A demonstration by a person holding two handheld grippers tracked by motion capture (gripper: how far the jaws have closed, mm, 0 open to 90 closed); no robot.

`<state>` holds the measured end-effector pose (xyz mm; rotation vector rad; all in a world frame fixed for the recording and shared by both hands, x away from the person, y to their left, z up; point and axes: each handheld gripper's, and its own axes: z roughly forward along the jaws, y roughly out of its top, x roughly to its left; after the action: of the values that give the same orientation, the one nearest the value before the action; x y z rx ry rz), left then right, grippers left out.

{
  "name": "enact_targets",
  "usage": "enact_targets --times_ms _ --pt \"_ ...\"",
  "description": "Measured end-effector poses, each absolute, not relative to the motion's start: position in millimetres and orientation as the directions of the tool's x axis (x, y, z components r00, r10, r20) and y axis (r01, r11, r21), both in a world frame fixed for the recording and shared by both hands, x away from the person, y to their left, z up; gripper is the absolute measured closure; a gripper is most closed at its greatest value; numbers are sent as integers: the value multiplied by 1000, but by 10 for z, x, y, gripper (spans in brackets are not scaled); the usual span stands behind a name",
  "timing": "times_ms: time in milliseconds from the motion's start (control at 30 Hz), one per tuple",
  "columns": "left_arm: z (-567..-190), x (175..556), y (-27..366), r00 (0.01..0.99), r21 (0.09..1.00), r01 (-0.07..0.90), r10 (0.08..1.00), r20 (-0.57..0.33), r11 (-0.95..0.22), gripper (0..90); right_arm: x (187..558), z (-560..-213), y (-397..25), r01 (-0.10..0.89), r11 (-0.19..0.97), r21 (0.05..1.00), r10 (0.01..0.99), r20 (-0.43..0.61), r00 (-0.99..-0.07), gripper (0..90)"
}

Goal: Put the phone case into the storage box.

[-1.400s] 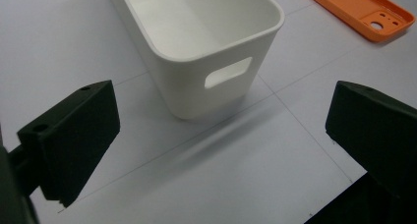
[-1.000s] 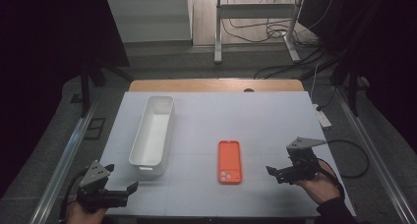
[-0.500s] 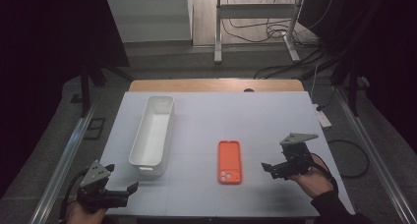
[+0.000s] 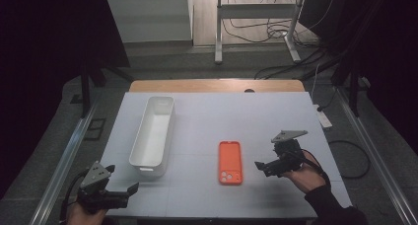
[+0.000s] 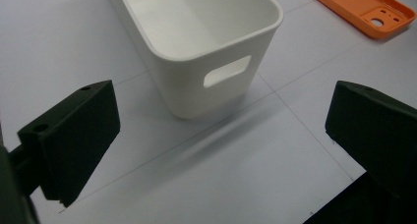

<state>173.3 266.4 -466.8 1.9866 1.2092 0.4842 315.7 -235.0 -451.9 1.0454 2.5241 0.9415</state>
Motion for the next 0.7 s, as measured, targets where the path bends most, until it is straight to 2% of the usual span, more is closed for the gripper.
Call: enact_targets --times_ms 700 --pt "-4668 1732 2670 485 760 590 872 -64 -273 10 3304 -4562 -2095 522 578 627 668 2 -744 0"
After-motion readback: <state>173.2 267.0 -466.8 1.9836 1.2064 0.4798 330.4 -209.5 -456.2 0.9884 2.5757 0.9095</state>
